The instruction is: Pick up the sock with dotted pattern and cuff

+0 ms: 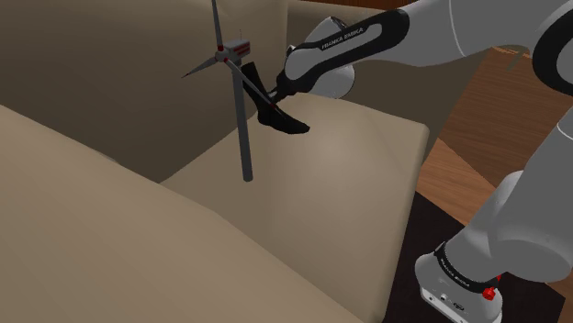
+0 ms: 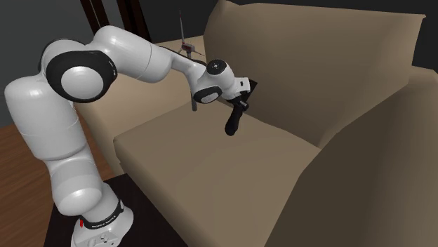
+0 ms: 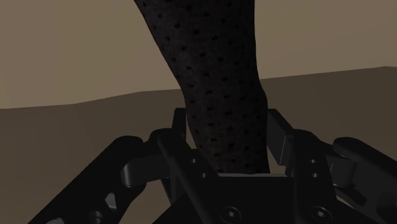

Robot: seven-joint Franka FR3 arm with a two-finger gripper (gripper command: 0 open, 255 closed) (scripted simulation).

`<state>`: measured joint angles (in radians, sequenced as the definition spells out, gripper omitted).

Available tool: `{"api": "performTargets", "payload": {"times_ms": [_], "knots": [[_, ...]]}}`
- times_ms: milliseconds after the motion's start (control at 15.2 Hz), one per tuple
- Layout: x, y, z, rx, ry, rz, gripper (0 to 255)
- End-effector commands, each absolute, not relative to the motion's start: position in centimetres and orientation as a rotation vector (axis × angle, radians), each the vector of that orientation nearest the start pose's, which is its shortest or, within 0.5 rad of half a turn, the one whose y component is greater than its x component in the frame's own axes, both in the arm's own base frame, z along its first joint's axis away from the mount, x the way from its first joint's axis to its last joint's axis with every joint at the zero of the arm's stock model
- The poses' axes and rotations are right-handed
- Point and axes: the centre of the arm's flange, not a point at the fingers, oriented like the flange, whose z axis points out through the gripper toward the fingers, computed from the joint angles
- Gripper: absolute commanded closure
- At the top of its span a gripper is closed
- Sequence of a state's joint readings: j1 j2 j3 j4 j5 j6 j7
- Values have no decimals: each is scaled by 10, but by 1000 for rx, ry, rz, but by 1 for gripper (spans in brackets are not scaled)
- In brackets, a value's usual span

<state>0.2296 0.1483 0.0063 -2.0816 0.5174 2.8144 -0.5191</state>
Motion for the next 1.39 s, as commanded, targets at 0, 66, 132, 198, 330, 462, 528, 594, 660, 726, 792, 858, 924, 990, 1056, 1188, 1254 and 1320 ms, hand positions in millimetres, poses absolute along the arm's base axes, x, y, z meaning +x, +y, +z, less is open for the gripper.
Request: {"api": "performTargets", "payload": {"times_ms": [0,66,132,198,330,462,528,594,660,726,792,858,924,990,1056,1188,1254,1320], "knots": [[600,119,417,-2757,-434,-873,255],[600,119,417,-2757,-434,-873,255],[600,119,417,-2757,-434,-873,255],[600,119,417,-2757,-434,-873,255],[600,119,417,-2757,-434,-873,255],[600,119,418,-2757,-434,-873,255],[600,119,423,-2757,-434,-873,255],[600,119,428,-2757,-434,-873,255],[600,119,433,-2757,-434,-873,255],[600,119,439,-2757,-434,-873,255],[600,119,444,-2757,-434,-873,255],[600,119,449,-2757,-434,-873,255],[600,119,454,-2757,-434,-873,255],[600,119,460,-2757,-434,-873,255],[600,119,465,-2757,-434,-873,255],[600,119,476,-2757,-434,-873,255],[600,119,481,-2757,-434,-873,255],[600,119,486,-2757,-434,-873,255]]}}
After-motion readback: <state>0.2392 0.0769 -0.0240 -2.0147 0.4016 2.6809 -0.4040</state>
